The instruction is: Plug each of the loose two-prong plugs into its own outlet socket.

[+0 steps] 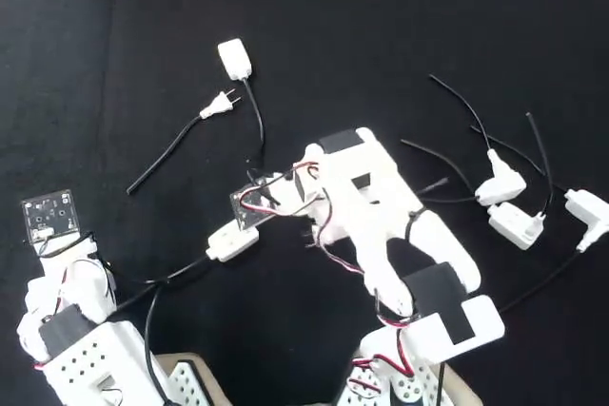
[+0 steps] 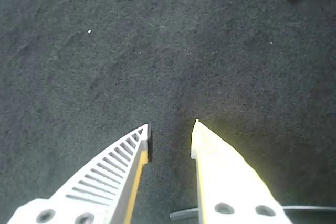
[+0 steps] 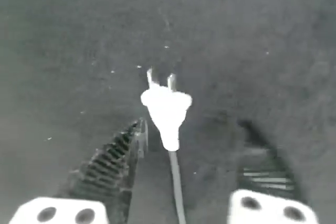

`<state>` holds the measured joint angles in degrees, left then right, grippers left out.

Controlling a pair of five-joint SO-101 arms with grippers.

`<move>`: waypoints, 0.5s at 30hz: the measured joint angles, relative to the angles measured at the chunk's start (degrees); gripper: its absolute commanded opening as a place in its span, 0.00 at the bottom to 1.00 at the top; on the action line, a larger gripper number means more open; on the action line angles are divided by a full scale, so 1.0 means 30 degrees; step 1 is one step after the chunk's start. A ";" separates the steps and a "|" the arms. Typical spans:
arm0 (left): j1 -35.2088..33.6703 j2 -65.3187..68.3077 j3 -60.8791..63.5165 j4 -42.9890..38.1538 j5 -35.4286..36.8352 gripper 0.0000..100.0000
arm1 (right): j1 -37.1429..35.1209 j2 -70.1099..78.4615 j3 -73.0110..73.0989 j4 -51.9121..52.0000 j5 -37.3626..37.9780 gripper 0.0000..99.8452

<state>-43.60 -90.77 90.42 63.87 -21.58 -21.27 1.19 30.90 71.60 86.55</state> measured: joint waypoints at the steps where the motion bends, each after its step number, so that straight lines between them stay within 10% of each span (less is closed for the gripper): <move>1: 0.0000 0.0000 0.0000 0.0000 0.0000 0.14 | 0.0000 0.0000 0.0000 0.0205 0.0000 0.34; 7: 0.0000 0.0000 0.0000 0.0000 0.0000 0.14 | 0.0352 -0.0645 -0.1084 0.2286 0.0000 0.31; 15: 0.0000 0.0000 0.0000 0.0000 0.0000 0.14 | 0.1582 -0.5773 -0.1465 0.6535 -0.4659 0.02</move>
<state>-43.60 -90.77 90.42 63.87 -21.58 -16.53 -16.13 26.51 91.21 72.57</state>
